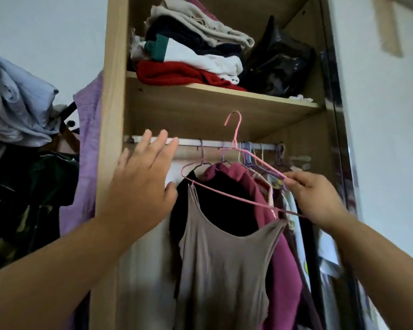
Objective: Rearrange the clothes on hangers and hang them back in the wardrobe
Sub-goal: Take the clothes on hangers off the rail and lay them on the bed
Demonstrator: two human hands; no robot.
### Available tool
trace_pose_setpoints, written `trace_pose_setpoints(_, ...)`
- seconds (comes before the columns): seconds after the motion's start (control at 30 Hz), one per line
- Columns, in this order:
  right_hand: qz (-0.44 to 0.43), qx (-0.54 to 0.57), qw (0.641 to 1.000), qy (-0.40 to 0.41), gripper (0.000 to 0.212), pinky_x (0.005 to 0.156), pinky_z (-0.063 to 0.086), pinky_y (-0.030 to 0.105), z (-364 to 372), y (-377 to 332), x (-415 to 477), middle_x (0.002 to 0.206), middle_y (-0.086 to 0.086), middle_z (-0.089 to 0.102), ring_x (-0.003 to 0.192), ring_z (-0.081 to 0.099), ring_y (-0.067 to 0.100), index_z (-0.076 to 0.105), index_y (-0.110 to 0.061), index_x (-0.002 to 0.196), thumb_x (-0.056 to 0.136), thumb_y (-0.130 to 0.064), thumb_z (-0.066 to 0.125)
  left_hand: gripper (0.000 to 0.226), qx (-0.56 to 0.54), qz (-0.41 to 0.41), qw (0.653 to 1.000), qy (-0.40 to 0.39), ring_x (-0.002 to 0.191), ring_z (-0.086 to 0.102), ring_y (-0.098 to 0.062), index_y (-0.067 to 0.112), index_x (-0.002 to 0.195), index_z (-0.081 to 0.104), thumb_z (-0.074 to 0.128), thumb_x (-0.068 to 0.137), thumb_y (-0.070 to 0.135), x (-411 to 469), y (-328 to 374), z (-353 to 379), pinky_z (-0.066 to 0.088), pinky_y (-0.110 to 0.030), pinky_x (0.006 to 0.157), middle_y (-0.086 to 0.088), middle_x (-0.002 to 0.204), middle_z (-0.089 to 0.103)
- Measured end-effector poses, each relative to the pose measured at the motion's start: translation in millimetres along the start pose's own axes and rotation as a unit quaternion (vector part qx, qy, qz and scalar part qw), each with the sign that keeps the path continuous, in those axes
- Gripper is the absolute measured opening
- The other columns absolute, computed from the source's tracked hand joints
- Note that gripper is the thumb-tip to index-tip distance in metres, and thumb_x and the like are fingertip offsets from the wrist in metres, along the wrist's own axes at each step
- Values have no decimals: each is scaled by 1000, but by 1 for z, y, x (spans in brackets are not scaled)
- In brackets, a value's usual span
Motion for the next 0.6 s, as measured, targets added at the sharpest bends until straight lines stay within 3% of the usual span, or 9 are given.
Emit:
trace_pose_setpoints(0.1, 5, -22, 1000, -16, 19, 61, 40, 10, -33, 2, -48, 73, -6, 65, 67, 57, 1, 68, -31, 90, 94, -20, 53, 78, -113, 16, 991, -71, 142, 27, -26, 19, 148, 27, 60, 77, 22, -10, 33, 40, 32, -48, 109, -5, 153, 32)
trace_pose_setpoints(0.2, 22, -72, 997, -33, 27, 72, 45, 20, -62, 0, -104, 82, -3, 72, 81, 64, 10, 62, -44, 82, 93, -20, 56, 81, -202, 24, 967, -153, 144, 19, -21, 25, 151, 13, 58, 84, 25, -31, 67, 86, 27, -44, 114, -1, 157, 20)
trace_pose_setpoints(0.3, 82, -119, 989, -43, 31, 58, 40, 7, -87, 3, -166, 61, -21, 63, 63, 58, -4, 60, -51, 79, 91, -23, 58, 72, -298, 31, 929, -217, 146, 12, -21, 27, 151, 6, 49, 94, 28, -59, 102, 120, 23, -48, 114, -1, 158, 16)
trace_pose_setpoints(0.37, 115, -159, 980, -31, 33, 60, 41, 7, -105, 4, -211, 68, -29, 64, 68, 59, -8, 62, -55, 76, 90, -25, 59, 60, -343, 41, 905, -246, 145, 16, -20, 29, 150, 17, 45, 97, 27, -84, 127, 137, 22, -50, 111, 1, 154, 29)
trace_pose_setpoints(0.47, 180, -198, 963, -1, 29, 67, 42, 3, -127, 2, -277, 71, -36, 64, 73, 60, -13, 62, -51, 83, 88, -23, 61, 29, -398, 60, 875, -267, 126, 47, -21, 31, 125, 51, 42, 97, 28, -127, 156, 157, 34, -44, 101, 4, 125, 58)
trace_pose_setpoints(0.53, 220, -224, 949, 25, 29, 70, 41, 4, -138, -7, -326, 77, -35, 65, 78, 61, -12, 65, -49, 85, 88, -20, 63, 16, -462, 87, 827, -309, 104, 59, -24, 31, 103, 58, 43, 97, 29, -164, 179, 164, 44, -38, 90, 4, 106, 64)
trace_pose_setpoints(0.6, 267, -264, 926, 42, 29, 69, 39, 1, -143, -19, -373, 72, -43, 61, 73, 57, -21, 65, -47, 86, 88, -18, 63, 16, -538, 102, 762, -346, 91, 60, -21, 24, 98, 62, 46, 97, 25, -199, 199, 161, 45, -29, 80, 4, 93, 65)
Point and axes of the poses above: each hand's wrist, its own x-axis towards the middle knuckle, its own z-axis out of the palm, y = z × x, the point moved 10 cm from there along x, towards the middle knuckle
